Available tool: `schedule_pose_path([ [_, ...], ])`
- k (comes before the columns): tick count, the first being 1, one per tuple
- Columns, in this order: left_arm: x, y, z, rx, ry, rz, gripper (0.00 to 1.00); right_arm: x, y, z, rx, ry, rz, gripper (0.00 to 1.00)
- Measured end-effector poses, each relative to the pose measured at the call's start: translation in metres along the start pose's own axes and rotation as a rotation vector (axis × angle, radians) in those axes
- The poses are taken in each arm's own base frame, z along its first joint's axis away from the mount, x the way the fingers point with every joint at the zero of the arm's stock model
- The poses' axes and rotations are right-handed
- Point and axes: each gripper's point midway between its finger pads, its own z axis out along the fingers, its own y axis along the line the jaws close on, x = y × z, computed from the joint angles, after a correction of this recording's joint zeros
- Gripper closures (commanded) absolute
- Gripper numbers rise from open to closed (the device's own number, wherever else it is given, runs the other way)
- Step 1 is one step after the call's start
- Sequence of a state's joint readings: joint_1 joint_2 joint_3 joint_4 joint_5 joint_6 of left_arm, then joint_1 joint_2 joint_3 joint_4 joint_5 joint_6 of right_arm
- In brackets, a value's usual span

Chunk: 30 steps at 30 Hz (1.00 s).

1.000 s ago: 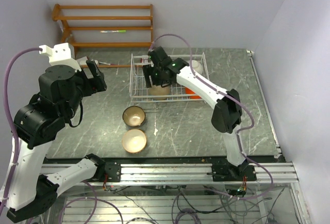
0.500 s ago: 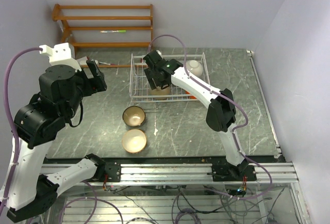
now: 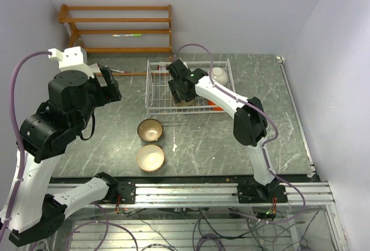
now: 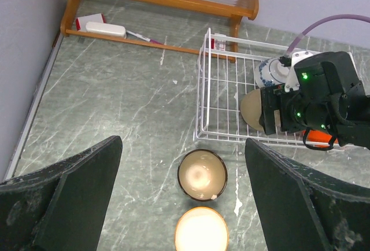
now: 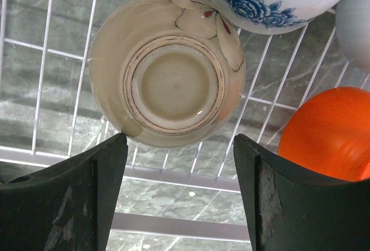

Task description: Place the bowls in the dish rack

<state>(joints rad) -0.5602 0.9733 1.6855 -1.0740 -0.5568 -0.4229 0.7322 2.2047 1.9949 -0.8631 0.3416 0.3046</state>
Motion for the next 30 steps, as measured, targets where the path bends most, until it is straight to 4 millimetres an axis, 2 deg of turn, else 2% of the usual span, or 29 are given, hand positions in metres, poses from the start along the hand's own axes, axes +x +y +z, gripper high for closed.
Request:
schedule_pose_path([
  [7, 0.001, -0.001, 0.001, -0.001, 0.003, 0.003, 0.01, 0.001, -0.009, -0.006, -0.030, -0.004, 0.017, 0.27],
  [11, 0.001, -0.001, 0.002, -0.002, 0.006, 0.004, 0.01, -0.022, -0.014, -0.019, -0.056, -0.076, 0.033, 0.26],
  [13, 0.001, -0.002, 0.003, -0.003, 0.007, 0.005, 0.01, -0.042, -0.015, -0.028, -0.079, -0.130, 0.043, 0.26],
  [17, 0.001, -0.003, 0.005, -0.002, 0.006, 0.004, 0.01, -0.073, -0.007, -0.041, -0.143, -0.214, 0.055, 0.26],
  [19, 0.001, -0.003, 0.006, -0.003, 0.008, 0.006, 0.01, -0.081, -0.003, -0.043, -0.171, -0.241, 0.062, 0.26],
  [22, 0.001, -0.004, 0.006, -0.004, 0.009, 0.007, 0.01, -0.083, 0.006, -0.035, -0.207, -0.260, 0.065, 0.26],
  [27, 0.002, -0.005, 0.009, -0.007, 0.015, 0.011, 0.01, -0.070, 0.016, -0.012, -0.248, -0.249, 0.055, 0.26],
  [30, 0.002, -0.005, 0.009, -0.007, 0.015, 0.014, 0.01, -0.068, 0.019, -0.005, -0.263, -0.260, 0.042, 0.26],
])
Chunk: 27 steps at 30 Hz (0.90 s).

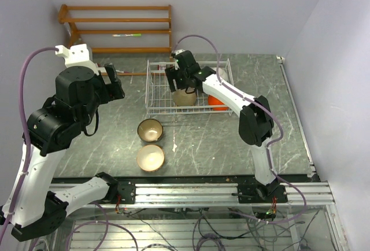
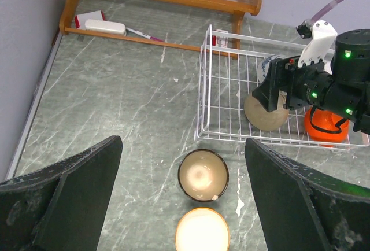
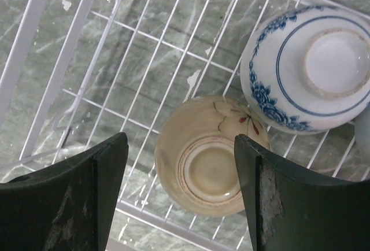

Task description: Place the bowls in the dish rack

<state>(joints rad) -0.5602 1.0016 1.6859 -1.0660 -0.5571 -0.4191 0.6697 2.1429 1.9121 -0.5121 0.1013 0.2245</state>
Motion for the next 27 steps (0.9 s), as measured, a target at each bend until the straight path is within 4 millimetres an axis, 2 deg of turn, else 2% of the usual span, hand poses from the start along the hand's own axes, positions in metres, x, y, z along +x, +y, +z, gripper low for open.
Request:
schedule_pose_path([
  [5, 0.000, 0.000, 0.001, 0.000, 0.001, 0.002, 0.01, -0.004, -0.004, 0.008, 0.022, -0.026, -0.022, 0.26],
  [10, 0.000, -0.002, 0.003, -0.001, 0.002, 0.005, 0.01, 0.007, -0.019, 0.018, 0.098, -0.003, -0.039, 0.27],
  [17, 0.000, -0.005, 0.007, -0.001, 0.005, 0.007, 0.01, 0.019, -0.032, 0.022, 0.167, 0.015, -0.041, 0.27],
  [22, 0.000, -0.006, 0.008, 0.000, 0.003, 0.003, 0.01, 0.032, -0.042, 0.017, 0.202, 0.037, -0.037, 0.27],
  [27, 0.002, -0.006, 0.009, 0.003, 0.005, -0.004, 0.01, 0.049, -0.059, -0.001, 0.240, 0.062, -0.031, 0.27],
])
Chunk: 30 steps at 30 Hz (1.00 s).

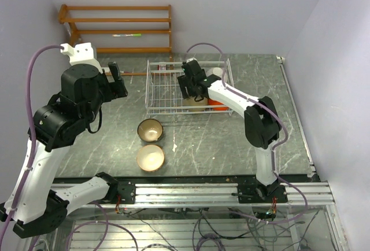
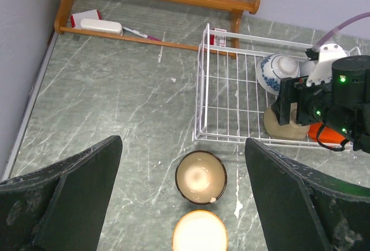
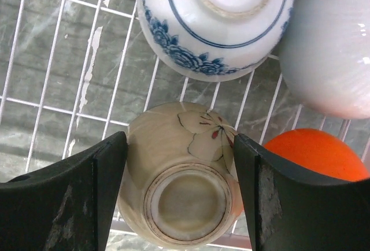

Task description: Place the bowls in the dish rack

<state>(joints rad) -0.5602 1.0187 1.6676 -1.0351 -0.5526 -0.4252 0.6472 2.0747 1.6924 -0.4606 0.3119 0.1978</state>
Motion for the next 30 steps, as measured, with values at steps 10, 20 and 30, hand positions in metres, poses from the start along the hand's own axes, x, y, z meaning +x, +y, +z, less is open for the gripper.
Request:
schedule_pose_path([
  [10, 0.001, -0.005, 0.003, 0.017, 0.002, -0.010, 0.01, -0.007, -0.023, -0.019, 0.005, -0.037, 0.030, 0.21],
  [20, 0.001, -0.006, 0.004, 0.016, 0.005, -0.011, 0.01, -0.071, 0.005, -0.087, -0.255, -0.204, -0.008, 0.16],
  [30, -0.042, -0.003, -0.014, -0.006, -0.073, -0.068, 0.01, -0.049, 0.160, -0.197, -0.669, -0.235, -0.184, 0.18],
])
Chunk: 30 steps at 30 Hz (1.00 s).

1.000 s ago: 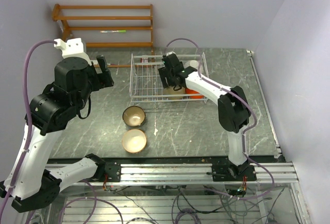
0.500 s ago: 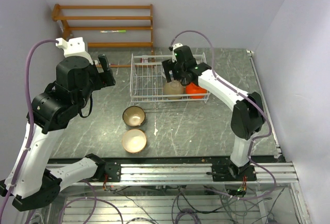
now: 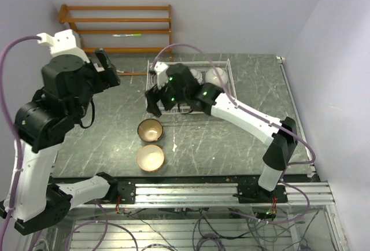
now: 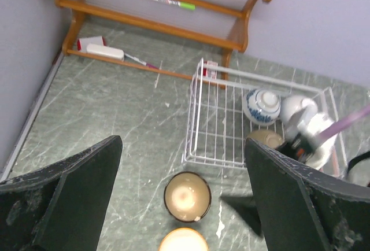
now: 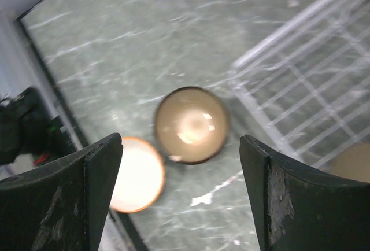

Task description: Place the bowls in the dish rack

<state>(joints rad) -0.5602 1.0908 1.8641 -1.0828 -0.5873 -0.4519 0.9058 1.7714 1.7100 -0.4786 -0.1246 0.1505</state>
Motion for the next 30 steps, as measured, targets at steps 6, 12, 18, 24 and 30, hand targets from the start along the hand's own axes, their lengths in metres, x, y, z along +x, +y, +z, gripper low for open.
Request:
schedule_pose_path([
  [6, -0.037, 0.019, -0.033, -0.018, -0.113, -0.093, 0.01, 0.034, 0.075, 0.017, -0.134, 0.093, -0.043, 0.25],
  [12, -0.044, 0.041, -0.064, -0.008, -0.167, -0.153, 0.01, 0.071, 0.097, 0.069, -0.139, 0.220, -0.077, 0.37],
  [18, -0.034, 0.047, -0.067, -0.019, -0.146, -0.162, 0.01, 0.124, 0.097, 0.109, -0.083, 0.371, -0.103, 0.40],
  [24, -0.026, 0.050, -0.067, -0.029, -0.126, -0.157, 0.01, 0.162, 0.085, 0.115, -0.007, 0.469, -0.114, 0.52],
  [30, -0.022, 0.051, -0.065, -0.033, -0.117, -0.149, 0.01, 0.171, 0.075, 0.118, 0.041, 0.477, -0.114, 0.59],
])
